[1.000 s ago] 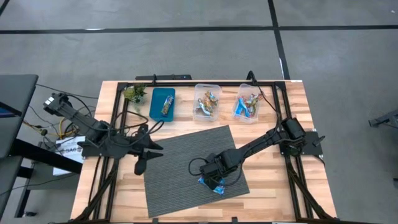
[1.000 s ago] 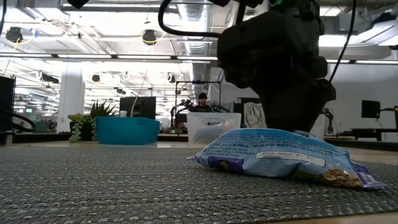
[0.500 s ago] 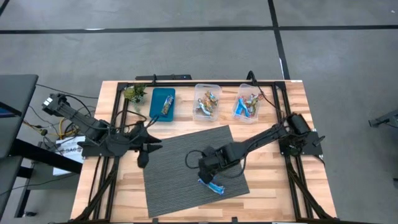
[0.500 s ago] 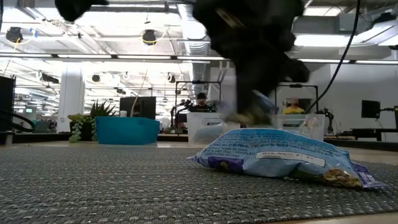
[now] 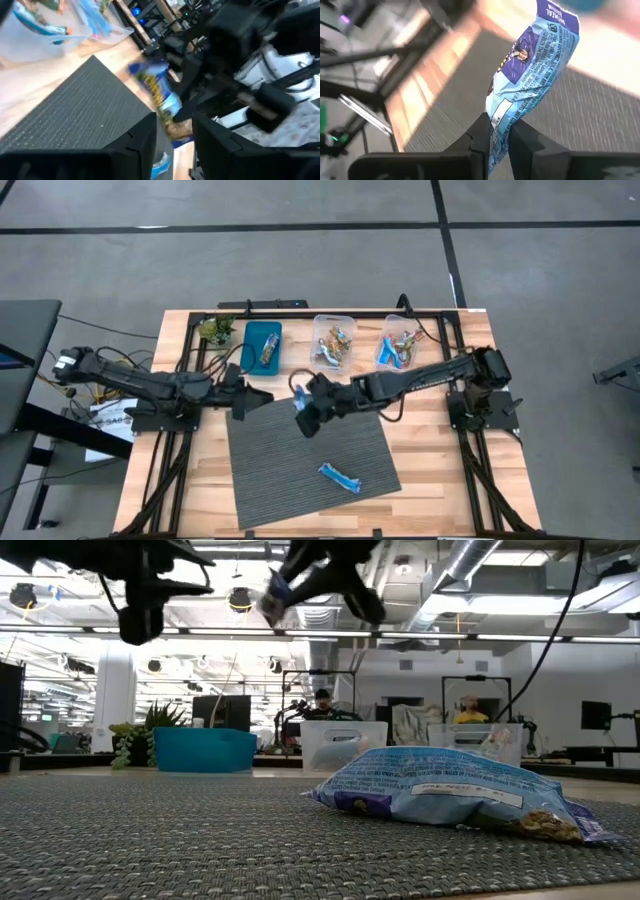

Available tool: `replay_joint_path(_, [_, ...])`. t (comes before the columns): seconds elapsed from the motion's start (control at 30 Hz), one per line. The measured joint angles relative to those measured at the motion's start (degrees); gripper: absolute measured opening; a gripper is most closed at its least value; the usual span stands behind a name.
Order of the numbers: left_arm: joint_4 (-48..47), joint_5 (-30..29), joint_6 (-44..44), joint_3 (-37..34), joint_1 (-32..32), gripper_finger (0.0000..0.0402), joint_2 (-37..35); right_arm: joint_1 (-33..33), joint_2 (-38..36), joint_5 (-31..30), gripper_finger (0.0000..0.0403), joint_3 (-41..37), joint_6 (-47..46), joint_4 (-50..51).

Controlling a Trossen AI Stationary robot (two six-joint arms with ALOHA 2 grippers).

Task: Pick and place Granola Bars by type
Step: Put the blue granola bar into the blue bin

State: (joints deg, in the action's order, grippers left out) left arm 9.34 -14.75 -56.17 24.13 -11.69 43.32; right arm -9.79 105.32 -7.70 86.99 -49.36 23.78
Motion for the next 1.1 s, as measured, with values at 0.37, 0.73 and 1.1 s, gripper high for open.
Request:
replay_joint_path(0.37, [11.57, 9.41, -1.94, -0.12, 8.05, 0.0169, 6.63, 5.25, -0.04, 2.06, 0.0036, 4.72, 4.91, -3.44])
replay_joint_path(0.73, [15.92, 8.36, 1.15, -0.12, 12.15, 0.0197, 8.47, 5.45, -0.04, 4.81, 0.0033, 5.33, 6.48, -3.78])
replay_joint_path(1.1, [21.34, 16.08, -0.05, -0.08, 15.24, 0.0194, 12.16, 5.83, -0.04, 5.59, 0.0029, 5.33, 7.53, -6.11])
